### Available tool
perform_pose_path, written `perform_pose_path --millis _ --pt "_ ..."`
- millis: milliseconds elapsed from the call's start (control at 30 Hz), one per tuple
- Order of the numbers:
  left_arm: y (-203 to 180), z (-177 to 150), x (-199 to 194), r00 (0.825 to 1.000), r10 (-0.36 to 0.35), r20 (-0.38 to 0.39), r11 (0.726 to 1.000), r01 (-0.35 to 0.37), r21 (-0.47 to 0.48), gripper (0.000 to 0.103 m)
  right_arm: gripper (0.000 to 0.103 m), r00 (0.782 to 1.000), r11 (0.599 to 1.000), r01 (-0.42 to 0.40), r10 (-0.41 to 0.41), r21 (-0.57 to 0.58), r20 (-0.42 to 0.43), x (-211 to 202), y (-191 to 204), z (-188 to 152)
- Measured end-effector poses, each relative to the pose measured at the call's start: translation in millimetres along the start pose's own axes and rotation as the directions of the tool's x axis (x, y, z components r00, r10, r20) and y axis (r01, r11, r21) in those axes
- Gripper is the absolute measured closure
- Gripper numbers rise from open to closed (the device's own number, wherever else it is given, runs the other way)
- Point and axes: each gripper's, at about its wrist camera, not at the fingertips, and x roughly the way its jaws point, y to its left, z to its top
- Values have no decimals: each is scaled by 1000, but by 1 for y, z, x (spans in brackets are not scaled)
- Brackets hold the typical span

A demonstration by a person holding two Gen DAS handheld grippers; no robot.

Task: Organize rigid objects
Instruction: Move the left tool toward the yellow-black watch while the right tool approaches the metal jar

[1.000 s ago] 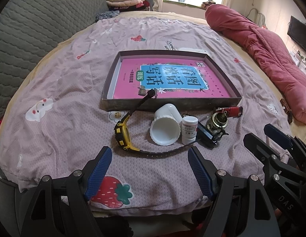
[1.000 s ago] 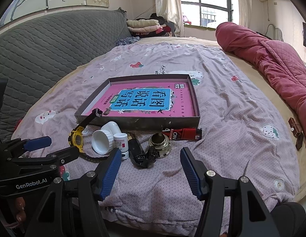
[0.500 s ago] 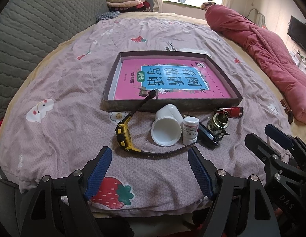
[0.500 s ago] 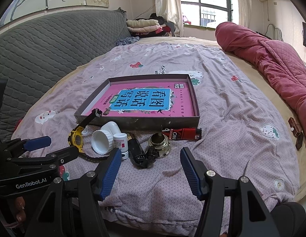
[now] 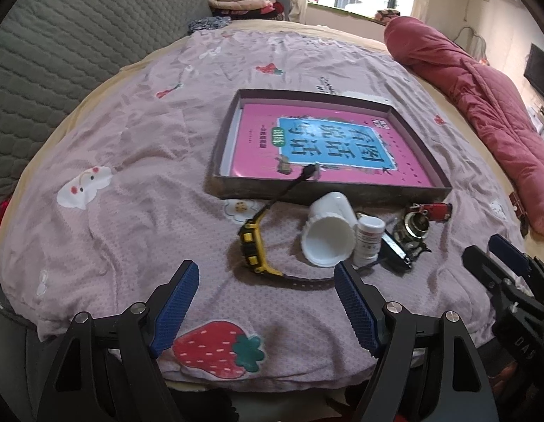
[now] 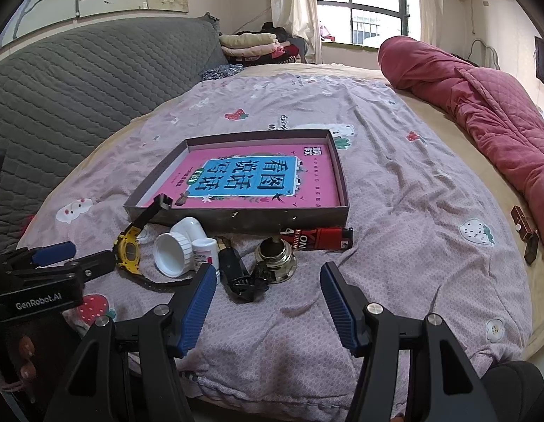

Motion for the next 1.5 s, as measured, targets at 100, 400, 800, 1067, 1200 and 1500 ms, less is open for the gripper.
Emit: perform_pose_path --millis 100,400,800,1067,1200,1500 --pt "7 0 4 1000 4 -6 1000 -4 -14 23 42 1000 1000 4 -4 4 -4 3 -2 0" --pt "20 0 19 999 20 -30 999 -21 -47 23 42 1000 1000 0 0 -3 -8 10 -2 -1" --pt "32 5 46 997 4 -75 993 -13 -115 23 42 1000 1000 2 -2 5 -25 25 -3 0" --pt "26 10 58 996 -28 -80 993 19 -114 27 42 999 1000 21 -20 15 -29 36 -6 3" --pt "23 9 63 996 -19 -87 995 10 -102 28 42 999 999 35 -34 26 -41 45 -10 6" --pt "17 11 74 996 -17 -92 997 10 -77 35 42 995 998 42 -37 55 -90 71 -11 10"
